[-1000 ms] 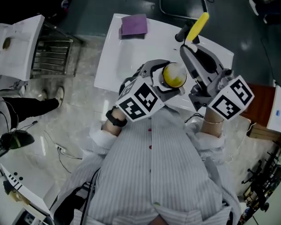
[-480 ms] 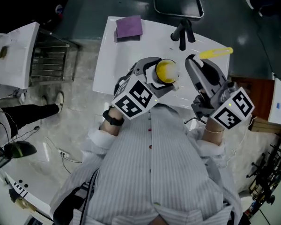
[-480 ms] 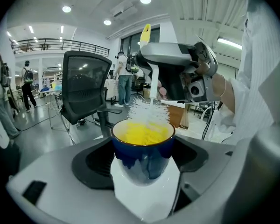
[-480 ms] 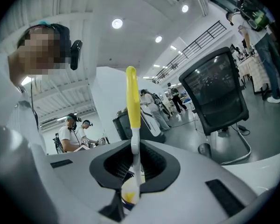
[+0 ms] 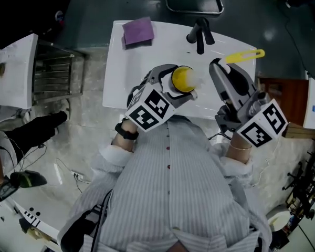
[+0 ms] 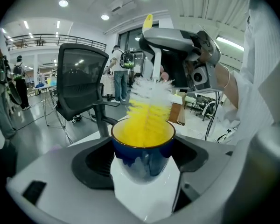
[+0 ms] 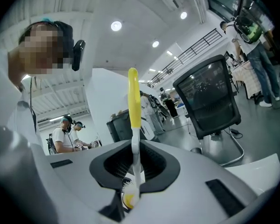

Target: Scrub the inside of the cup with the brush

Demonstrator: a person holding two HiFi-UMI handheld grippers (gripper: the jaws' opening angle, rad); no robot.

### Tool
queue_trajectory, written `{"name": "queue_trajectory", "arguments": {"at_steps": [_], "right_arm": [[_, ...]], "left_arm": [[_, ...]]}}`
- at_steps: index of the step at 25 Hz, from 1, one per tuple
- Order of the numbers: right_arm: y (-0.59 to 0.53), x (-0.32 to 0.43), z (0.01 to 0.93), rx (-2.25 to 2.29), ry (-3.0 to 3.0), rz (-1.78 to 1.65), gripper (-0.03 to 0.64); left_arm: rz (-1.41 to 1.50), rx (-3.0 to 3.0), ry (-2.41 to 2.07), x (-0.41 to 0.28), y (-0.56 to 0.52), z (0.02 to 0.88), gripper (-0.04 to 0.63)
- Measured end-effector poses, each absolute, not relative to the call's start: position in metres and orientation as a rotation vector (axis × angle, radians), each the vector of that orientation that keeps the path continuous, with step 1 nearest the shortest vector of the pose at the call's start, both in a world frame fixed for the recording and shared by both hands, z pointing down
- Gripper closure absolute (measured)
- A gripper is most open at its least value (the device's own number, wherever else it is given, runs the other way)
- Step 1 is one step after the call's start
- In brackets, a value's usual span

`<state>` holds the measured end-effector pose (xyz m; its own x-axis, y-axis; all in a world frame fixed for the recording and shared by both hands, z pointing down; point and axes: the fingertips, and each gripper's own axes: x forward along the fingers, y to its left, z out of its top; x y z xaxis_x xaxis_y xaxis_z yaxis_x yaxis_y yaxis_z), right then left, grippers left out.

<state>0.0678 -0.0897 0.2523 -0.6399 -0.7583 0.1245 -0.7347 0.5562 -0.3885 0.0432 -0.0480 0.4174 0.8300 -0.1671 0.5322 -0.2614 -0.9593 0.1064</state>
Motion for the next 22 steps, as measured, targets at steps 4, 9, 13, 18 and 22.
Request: {"name": "queue_trajectory", "arguments": {"at_steps": [4, 9, 13, 18, 22], "right_arm": [[-0.089, 0.086, 0.243, -1.354, 2.643, -0.63, 0.557], [-0.094, 0.11, 0.244, -1.416, 2.562, -0.635, 0.557], [-0.099, 0.129, 0.254, -1.489, 2.512, -0.652, 0.557], [-0.101, 0.151, 0.272, -1.581, 2.45, -0.693, 0.557], [-0.1, 0.159, 0.29, -1.63, 2.418, -0.74, 0.557]], "left_arm": [[0.835, 2.829, -0.294, 0.046, -0.049, 0.429, 0.21], [0.896, 2.806, -0.245, 0.051, -0.056, 0.457, 0.21], [0.936, 2.781, -0.201, 0.053, -0.064, 0.482, 0.21], [0.985, 2.749, -0.15, 0.053, -0.072, 0.514, 0.21], [1.034, 2.733, -0.091, 0.051, -0.074, 0.541, 0.21]]}}
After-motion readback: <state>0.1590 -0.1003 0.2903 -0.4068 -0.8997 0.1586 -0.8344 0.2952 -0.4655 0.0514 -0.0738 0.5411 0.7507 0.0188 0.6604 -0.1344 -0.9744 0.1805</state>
